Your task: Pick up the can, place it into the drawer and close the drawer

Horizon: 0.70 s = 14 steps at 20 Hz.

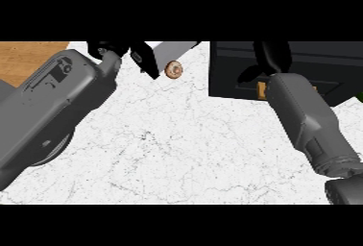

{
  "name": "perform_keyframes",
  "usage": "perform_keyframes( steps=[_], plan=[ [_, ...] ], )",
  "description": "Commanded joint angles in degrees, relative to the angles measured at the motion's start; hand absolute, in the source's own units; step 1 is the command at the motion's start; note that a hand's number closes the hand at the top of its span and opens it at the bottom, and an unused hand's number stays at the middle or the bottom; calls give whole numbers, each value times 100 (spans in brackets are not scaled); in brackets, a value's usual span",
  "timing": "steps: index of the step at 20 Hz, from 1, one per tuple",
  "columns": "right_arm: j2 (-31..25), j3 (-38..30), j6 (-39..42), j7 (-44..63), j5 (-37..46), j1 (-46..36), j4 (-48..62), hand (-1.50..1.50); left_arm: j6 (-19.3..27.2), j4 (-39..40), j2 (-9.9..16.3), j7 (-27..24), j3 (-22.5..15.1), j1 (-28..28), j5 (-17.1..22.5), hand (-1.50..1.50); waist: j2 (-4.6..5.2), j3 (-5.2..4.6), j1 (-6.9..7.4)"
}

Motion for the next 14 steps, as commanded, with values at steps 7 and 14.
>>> perform_keyframes(
  steps=[7,14],
  plan=[
    [-50,-529,675,-624,-566,-818,318,-150,13,-300,27,47,52,195,-89,-150,25,-10,101],
    [268,-2009,1299,-1532,-2201,-671,270,-150,26,-497,241,87,54,315,-160,-150,-22,8,73]
  ],
)
